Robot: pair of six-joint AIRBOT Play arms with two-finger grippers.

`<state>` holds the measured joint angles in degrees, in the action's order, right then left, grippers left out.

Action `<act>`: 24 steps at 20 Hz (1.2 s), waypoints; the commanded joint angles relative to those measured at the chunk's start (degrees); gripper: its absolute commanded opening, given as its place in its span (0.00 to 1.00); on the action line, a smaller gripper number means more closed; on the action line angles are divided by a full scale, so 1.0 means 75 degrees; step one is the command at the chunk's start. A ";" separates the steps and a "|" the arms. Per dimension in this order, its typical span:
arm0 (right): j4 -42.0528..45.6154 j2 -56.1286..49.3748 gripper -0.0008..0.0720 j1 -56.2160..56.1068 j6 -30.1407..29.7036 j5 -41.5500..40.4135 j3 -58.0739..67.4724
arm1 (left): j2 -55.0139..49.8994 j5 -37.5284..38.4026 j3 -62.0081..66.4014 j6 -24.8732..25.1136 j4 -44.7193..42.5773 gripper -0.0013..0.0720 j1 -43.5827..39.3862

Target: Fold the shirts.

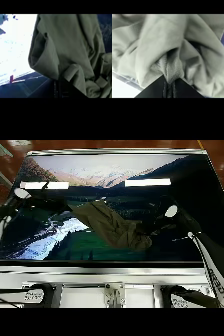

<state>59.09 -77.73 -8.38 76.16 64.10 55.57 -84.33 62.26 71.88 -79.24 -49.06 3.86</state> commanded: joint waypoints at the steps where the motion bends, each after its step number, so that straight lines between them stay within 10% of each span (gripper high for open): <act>1: 0.1591 0.1358 0.10 -0.0096 -0.0254 0.0198 0.1163 | 0.1769 -0.0026 0.0906 0.0047 -0.1195 0.06 0.0006; 10: 0.2786 0.5578 0.10 -0.0096 0.0694 -0.0906 0.3783 | 0.5759 0.0020 0.5030 -0.0650 -0.2218 0.06 0.0006; 14: 0.2850 0.6062 0.10 -0.0096 0.1306 0.0694 0.3797 | 0.6097 0.1982 0.4998 -0.1046 -0.3244 0.07 0.0006; 20: 0.3273 0.5045 0.10 -0.0096 0.1335 0.3488 0.3643 | 0.6047 0.3445 0.2760 -0.0898 -0.3637 0.07 0.0006; 24: 0.3281 0.3896 0.10 -0.0096 0.1378 0.3057 0.2171 | 0.5901 0.3287 0.0122 -0.0903 -0.3756 0.07 0.0006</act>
<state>83.02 -43.18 -9.15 86.21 86.56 78.02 -39.48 86.15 84.90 -86.02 -75.94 3.86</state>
